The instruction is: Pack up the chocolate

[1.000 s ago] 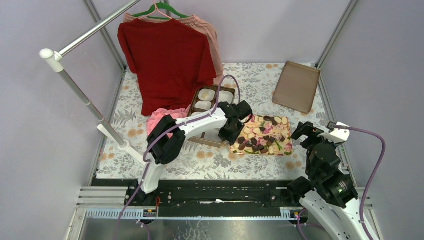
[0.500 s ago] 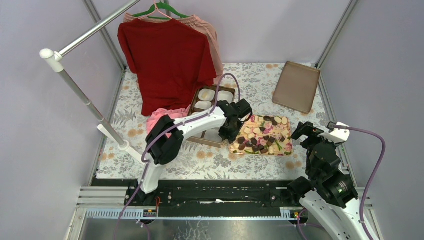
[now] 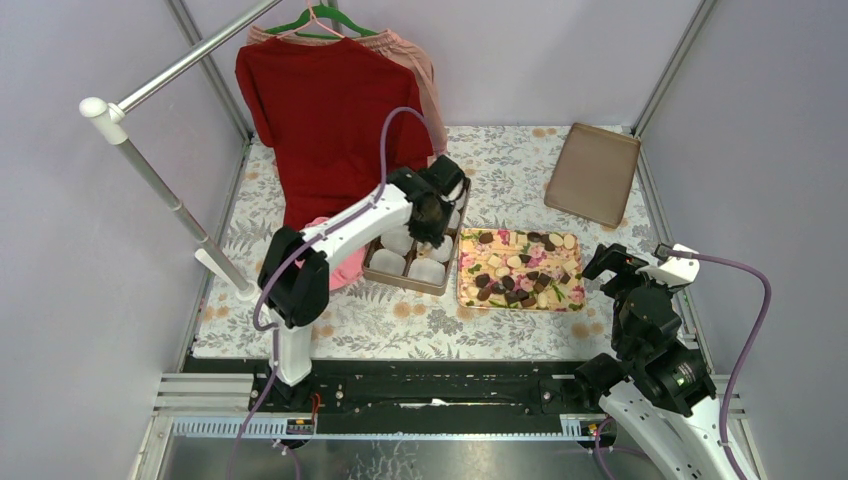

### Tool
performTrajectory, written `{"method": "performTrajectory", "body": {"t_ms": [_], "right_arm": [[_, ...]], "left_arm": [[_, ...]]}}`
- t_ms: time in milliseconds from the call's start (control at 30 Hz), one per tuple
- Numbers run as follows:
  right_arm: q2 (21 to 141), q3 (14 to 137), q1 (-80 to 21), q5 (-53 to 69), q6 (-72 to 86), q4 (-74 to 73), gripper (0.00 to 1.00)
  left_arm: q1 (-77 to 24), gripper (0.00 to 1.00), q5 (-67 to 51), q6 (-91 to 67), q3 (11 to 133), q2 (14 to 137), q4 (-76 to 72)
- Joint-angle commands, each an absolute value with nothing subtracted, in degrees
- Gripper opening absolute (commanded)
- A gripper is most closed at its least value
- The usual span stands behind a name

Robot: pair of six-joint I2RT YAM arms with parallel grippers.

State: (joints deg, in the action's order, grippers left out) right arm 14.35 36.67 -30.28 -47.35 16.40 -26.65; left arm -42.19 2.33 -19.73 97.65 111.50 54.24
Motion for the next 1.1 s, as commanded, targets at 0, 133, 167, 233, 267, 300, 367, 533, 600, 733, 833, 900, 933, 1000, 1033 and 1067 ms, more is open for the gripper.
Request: {"method": "performTrajectory", "body": {"t_ms": [0,133,167,233,267,300,367,533,600,733,833,900,933,1000,1033,1067], "right_arm": [[14.59,36.48,-30.53,-48.47,15.82,-24.1,1.0],[14.57,36.56,-30.54,-48.53,15.82,-24.21,1.0],[14.59,36.48,-30.57,-48.6,15.82,-24.25,1.0],[14.5,36.49,-30.58,-48.73,15.82,-24.24,1.0],[14.46,36.53,-30.53,-48.82,15.84,-24.28,1.0],[14.5,36.6,-30.56,-48.92,15.83,-24.21,1.0],[14.46,36.57,-30.53,-49.08,15.9,-24.41,1.0],[14.26,36.58,-30.5,-49.24,15.95,-24.46,1.0],[14.23,36.61,-30.56,-49.3,15.92,-24.46,1.0],[14.22,36.57,-30.5,-49.26,15.95,-24.51,1.0],[14.21,36.61,-30.54,-49.23,15.92,-24.41,1.0],[14.18,36.58,-30.5,-49.23,15.9,-24.49,1.0],[14.23,36.58,-30.56,-49.22,15.91,-24.45,1.0],[14.18,36.52,-30.5,-49.23,15.91,-24.35,1.0],[14.23,36.51,-30.56,-49.22,15.91,-24.39,1.0],[14.19,36.5,-30.51,-49.24,15.91,-24.35,1.0]], "left_arm": [[-37.53,0.19,4.71,-17.32,99.1,109.09,55.9],[-33.22,0.2,5.25,-15.75,100.1,110.15,56.69],[-32.24,0.2,5.16,-15.27,100.74,110.73,56.85],[-30.52,0.21,4.77,-14.28,101.86,112.02,57.23],[-29.83,0.22,4.61,-13.84,102.57,112.81,57.44],[-29.05,0.22,4.51,-13.5,103.33,113.82,57.68],[-27.7,0.22,4.0,-12.71,104.71,115.37,57.79],[-25.66,0.23,2.8,-11.85,108.57,119.22,58.74],[-25.34,0.23,2.41,-11.53,110.07,120.99,59.56],[-25.06,0.24,1.73,-11.34,111.71,123.37,59.8],[-24.96,0.25,1.34,-11.26,112.41,124.49,60.23],[-24.96,0.26,1.32,-11.17,112.59,124.82,60.57],[-24.96,0.26,1.24,-11.12,112.59,124.98,60.68],[-24.96,0.28,1.29,-11.07,112.41,125.15,60.73],[-24.95,0.28,1.32,-11.07,112.41,125.24,60.82],[-24.94,0.29,1.32,-11.07,112.37,125.4,60.9]]}}
